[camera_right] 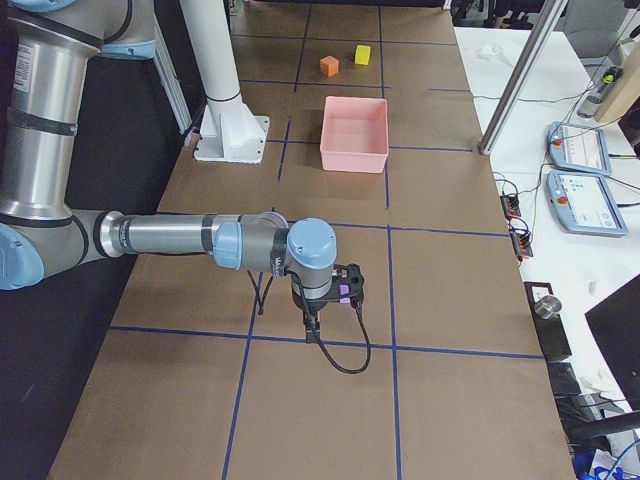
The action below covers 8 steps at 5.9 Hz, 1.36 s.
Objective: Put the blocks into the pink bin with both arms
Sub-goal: 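Lower the right gripper onto the purple cube and grasp it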
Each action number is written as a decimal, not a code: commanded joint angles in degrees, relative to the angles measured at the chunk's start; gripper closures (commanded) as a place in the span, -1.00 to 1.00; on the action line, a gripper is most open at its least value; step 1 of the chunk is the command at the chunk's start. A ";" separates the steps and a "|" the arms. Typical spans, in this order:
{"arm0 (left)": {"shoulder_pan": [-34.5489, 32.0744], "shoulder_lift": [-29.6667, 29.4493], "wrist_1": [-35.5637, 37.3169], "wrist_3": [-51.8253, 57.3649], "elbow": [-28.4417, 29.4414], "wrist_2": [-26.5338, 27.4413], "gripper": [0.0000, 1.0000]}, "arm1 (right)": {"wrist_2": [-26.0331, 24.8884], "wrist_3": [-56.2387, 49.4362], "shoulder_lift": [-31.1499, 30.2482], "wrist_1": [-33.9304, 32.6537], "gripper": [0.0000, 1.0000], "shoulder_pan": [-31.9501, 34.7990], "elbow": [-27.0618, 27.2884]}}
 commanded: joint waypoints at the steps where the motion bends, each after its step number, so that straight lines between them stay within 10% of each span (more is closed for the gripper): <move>1: 0.09 0.03 0.09 -0.08 -1.13 0.09 -1.00 | 0.38 0.49 1.33 3.42 -1.00 -3.22 -0.04; 5: 0.09 0.03 0.00 -0.09 -1.66 0.00 -1.00 | -0.41 31.66 6.07 32.83 -1.00 -19.57 -10.62; 8: 0.09 0.03 0.00 -0.09 -2.02 0.00 -1.00 | -5.94 38.03 8.99 35.98 -1.00 -27.24 -14.88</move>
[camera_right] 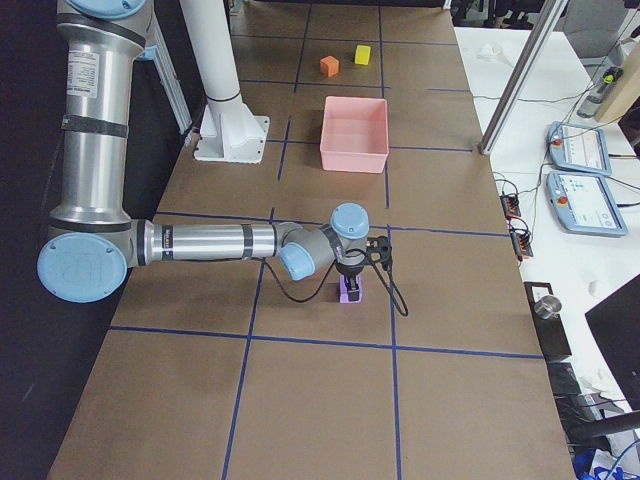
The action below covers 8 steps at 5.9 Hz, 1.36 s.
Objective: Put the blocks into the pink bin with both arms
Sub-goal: 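Lower the right gripper onto the purple cube and grasp it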
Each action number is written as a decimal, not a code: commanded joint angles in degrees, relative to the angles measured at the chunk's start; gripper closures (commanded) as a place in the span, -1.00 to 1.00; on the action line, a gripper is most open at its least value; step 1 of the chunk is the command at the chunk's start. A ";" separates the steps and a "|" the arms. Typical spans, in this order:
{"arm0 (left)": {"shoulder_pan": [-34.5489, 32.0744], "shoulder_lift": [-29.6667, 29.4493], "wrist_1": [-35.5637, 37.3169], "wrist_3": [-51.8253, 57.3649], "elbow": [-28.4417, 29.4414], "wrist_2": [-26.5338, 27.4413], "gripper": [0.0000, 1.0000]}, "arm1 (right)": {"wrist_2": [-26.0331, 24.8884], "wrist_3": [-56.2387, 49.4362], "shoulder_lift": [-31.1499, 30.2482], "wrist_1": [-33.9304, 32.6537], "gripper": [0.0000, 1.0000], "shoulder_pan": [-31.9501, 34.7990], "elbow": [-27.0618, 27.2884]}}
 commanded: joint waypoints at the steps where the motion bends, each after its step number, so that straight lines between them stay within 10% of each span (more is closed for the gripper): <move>1: -0.06 0.09 0.09 0.00 -0.04 0.00 -1.00 | -1.93 0.78 0.39 0.44 -1.00 -3.06 -1.70; 3: 0.02 0.09 0.09 0.00 0.05 0.00 -1.00 | -3.60 0.77 0.82 0.44 -1.00 -5.95 -4.94; 5: 0.02 0.44 0.09 0.00 0.05 0.00 -1.00 | -3.70 0.78 3.89 0.09 0.23 -6.06 -6.54; 8: 0.02 0.35 0.00 -0.09 -1.86 0.17 -1.00 | -2.73 9.84 11.67 -4.80 0.46 -6.23 -0.23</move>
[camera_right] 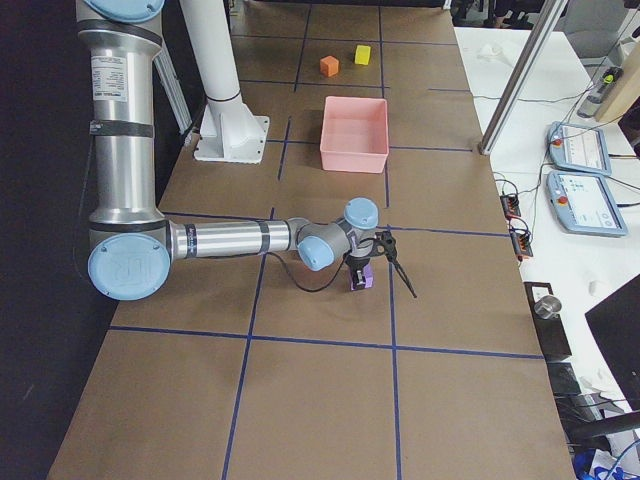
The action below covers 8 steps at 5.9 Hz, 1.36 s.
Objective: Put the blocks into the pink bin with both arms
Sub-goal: 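Carry the purple cube into the pink bin and release it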
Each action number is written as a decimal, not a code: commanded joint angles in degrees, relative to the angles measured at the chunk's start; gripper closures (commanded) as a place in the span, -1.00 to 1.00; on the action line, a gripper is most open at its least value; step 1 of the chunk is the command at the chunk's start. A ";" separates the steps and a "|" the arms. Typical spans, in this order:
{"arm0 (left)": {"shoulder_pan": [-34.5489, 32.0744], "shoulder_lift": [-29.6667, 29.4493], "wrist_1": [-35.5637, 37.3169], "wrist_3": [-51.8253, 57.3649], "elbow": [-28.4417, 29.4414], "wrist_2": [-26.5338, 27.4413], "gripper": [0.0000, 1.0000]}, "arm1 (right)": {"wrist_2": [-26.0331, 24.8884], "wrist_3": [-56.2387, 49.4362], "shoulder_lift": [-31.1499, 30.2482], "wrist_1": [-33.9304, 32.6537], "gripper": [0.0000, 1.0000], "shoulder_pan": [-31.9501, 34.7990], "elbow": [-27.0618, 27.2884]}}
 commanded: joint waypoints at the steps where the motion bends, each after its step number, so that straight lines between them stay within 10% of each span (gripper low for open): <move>1: 0.17 -0.37 -0.55 -0.41 -1.44 -0.05 -1.00 | 0.42 11.71 9.96 -11.17 0.46 -2.56 6.92; 3: 0.44 -7.54 -0.99 -0.41 -1.36 0.03 -1.00 | -0.62 26.45 23.49 -28.41 0.45 -9.22 14.06; 6: 4.56 -8.63 -8.96 -0.50 -0.22 -3.55 -1.00 | -14.04 50.06 38.55 -34.35 0.38 -25.56 13.48; 8: 10.86 -8.63 -14.58 -7.13 0.31 -3.22 -1.00 | -20.38 53.00 42.44 -34.54 -0.99 -30.52 9.01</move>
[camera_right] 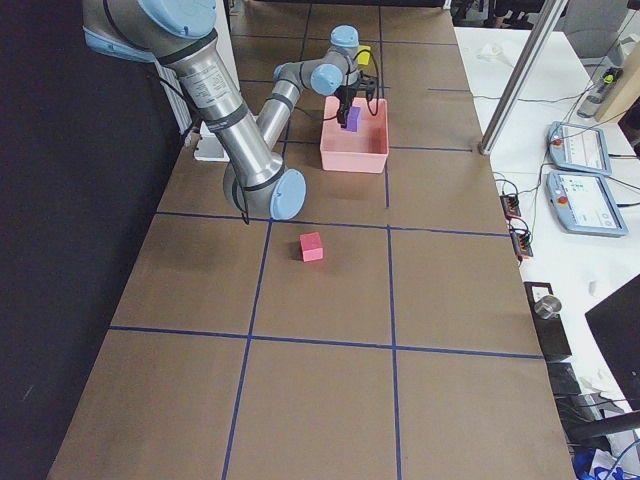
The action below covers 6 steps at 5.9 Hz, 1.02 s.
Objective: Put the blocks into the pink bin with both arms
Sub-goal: 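Carry the purple cube into the pink bin and release it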
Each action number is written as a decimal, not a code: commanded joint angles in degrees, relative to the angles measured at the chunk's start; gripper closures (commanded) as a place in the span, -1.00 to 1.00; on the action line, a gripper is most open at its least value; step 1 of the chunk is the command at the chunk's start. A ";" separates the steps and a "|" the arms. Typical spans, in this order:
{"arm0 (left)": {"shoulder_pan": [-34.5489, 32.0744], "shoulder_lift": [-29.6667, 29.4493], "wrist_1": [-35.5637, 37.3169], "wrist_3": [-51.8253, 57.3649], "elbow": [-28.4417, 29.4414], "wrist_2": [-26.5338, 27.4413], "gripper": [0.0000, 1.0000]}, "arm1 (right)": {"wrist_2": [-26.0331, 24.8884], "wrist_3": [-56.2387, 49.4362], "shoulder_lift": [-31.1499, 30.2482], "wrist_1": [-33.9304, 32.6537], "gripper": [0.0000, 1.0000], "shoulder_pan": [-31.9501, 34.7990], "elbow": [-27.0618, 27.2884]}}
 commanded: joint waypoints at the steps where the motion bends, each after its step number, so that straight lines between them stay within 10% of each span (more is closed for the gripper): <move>1: 6.50 -0.01 -3.25 -8.04 0.38 0.28 -1.00 | -2.61 0.40 1.68 -0.39 -1.00 -1.82 -1.74; 6: 16.18 -3.25 -30.38 -37.95 16.26 5.54 -1.00 | 6.27 -12.26 -4.21 -0.39 -1.00 7.41 1.42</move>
